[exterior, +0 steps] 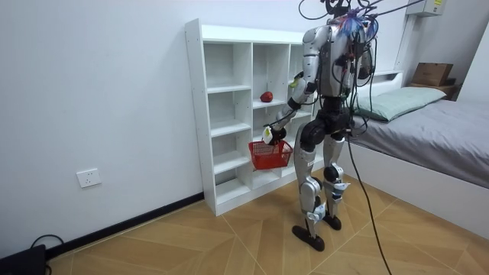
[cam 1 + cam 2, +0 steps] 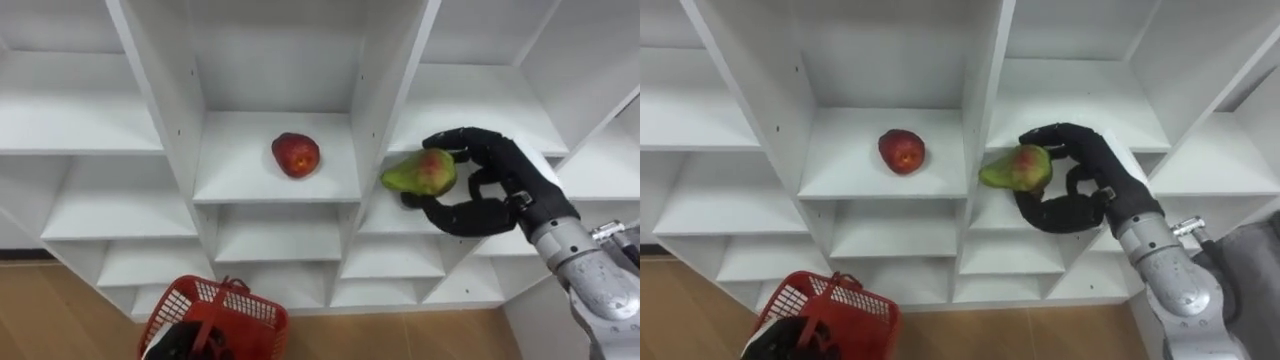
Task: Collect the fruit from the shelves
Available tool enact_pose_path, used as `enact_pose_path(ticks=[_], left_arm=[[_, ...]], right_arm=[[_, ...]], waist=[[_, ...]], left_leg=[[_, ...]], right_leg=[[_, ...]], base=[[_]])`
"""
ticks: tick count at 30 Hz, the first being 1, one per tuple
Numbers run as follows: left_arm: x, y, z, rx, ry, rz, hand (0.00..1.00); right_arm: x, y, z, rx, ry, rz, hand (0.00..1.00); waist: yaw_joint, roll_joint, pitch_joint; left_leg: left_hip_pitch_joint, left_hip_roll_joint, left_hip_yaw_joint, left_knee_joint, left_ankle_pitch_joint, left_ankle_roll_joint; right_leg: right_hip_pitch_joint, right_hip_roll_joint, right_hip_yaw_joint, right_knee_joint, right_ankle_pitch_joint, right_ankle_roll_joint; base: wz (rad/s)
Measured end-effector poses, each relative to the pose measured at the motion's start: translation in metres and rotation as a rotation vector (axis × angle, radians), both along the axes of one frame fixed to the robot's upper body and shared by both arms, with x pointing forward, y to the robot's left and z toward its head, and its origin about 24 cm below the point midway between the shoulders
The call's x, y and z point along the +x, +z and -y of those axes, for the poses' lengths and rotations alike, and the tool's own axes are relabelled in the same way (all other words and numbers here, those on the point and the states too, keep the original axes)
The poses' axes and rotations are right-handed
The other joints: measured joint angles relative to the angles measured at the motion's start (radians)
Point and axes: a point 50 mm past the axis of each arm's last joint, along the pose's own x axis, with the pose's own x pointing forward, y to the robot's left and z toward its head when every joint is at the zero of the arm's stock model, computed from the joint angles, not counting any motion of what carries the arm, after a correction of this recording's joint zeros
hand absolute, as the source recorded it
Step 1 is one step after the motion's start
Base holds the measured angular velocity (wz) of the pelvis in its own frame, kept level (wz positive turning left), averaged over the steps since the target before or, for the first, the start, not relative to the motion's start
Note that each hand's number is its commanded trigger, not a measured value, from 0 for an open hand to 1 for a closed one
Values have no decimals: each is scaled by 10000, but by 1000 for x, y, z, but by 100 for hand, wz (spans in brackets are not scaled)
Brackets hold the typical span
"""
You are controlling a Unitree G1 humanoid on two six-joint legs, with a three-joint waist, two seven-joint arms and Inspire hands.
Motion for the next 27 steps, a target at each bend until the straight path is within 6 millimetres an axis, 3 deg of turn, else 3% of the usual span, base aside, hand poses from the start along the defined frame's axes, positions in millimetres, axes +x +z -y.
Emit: enact_pose_path(ticks=[6, 18, 23, 27], left_arm=[[11, 5, 0, -9, -97, 377, 100], [24, 12, 3, -65, -277, 968, 100], [47, 29, 11, -168, -673, 2166, 100], [53, 32, 15, -341, -763, 2378, 100]], right_arm=[[-12, -9, 0, -316, 14, -424, 100], [-16, -11, -9, -32, 272, -428, 100], [-17, -19, -18, 195, 315, -609, 100], [-19, -34, -25, 233, 687, -1272, 100]], waist=[[-28, -174, 3], [5, -125, 33], [-2, -94, 79], [76, -25, 122]], left_leg=[[-107, -4, 31, 39, -1, 3], [-312, 13, 19, 70, -2, 5], [-704, 11, -10, 304, -2, 6], [-982, 25, -6, 477, -4, 10]], right_leg=[[-96, 7, 112, 14, 16, -4], [-333, 22, 182, 45, 62, -23], [-627, -37, -9, 200, 63, -24], [-885, -50, -36, 353, 72, -39]], base=[[-2], [-2], [8], [0]])
